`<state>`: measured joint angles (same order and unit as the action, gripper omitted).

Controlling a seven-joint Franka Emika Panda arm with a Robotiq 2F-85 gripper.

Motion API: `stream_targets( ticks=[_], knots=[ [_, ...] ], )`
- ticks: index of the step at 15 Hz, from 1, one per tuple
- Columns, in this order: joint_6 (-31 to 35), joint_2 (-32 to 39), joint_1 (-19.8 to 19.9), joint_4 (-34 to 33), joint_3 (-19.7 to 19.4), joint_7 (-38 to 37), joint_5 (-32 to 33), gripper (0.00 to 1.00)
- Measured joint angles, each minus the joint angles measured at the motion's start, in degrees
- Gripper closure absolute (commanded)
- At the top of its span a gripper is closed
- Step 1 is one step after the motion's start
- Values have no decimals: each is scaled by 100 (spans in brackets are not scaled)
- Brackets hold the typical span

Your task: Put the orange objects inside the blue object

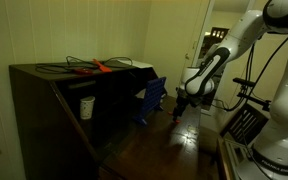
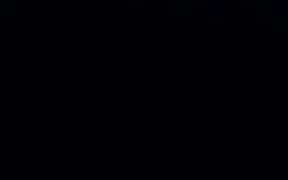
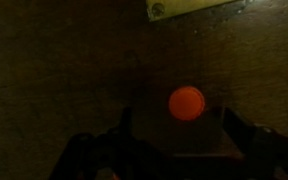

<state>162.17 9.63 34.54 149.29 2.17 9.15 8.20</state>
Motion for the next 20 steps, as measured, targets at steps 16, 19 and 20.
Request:
stream_targets(
  ticks=[16,19,20],
  knots=[
    [-907,353,-1294,-631,-1008,177,-745,17],
    [-1064,386,-1342,-686,-1032,206,-745,23],
    [-1129,397,-1358,-720,-1046,218,-745,24]
  ],
)
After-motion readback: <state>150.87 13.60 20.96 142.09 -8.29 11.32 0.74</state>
